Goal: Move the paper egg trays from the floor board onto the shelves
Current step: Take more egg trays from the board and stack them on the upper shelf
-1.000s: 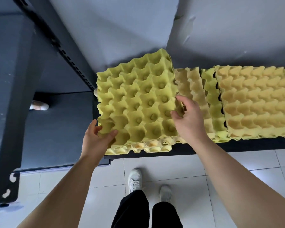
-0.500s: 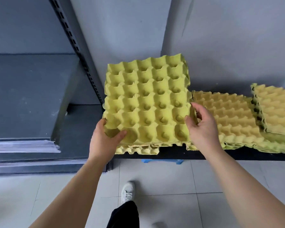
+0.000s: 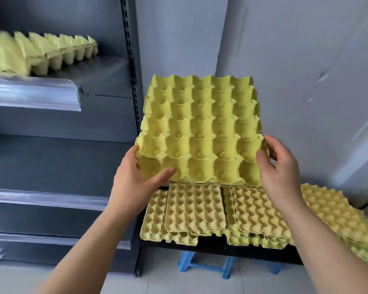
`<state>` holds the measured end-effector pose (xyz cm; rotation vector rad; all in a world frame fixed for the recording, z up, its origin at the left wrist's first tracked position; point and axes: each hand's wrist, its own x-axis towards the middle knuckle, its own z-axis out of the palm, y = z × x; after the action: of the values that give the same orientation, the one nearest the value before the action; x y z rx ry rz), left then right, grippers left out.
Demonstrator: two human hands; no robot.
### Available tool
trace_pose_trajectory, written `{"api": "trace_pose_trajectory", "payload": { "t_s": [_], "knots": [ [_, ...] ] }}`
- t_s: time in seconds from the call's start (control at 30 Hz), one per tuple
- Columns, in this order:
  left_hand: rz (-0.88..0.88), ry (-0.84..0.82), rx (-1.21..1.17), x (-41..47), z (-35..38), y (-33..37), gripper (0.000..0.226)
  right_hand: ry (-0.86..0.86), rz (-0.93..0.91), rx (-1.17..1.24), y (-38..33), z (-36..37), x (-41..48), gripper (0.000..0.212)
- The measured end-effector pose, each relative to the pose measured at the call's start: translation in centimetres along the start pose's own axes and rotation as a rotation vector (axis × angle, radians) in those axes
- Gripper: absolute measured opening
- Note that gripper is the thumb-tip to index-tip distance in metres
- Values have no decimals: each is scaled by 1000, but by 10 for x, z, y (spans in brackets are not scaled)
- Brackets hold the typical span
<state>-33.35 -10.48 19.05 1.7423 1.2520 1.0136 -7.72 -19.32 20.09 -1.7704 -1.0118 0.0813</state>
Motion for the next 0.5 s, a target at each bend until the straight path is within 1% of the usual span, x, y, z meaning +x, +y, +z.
{"api": "trace_pose_trajectory", "payload": {
  "t_s": [0.13,0.23,0.4,0.5],
  "knots": [
    [88,62,-8,8,-49,34,102,59,-100,45,-66,-9,12,39],
    [124,109,-18,21,-92,46,104,74,-179,93,-115,2,20,40],
    [175,201,18,52,-175,52,110,76,-251,157,-192,47,32,43],
    [198,208,37,78,-229,49,114,66,-258,192,-234,87,36,46]
  ]
}}
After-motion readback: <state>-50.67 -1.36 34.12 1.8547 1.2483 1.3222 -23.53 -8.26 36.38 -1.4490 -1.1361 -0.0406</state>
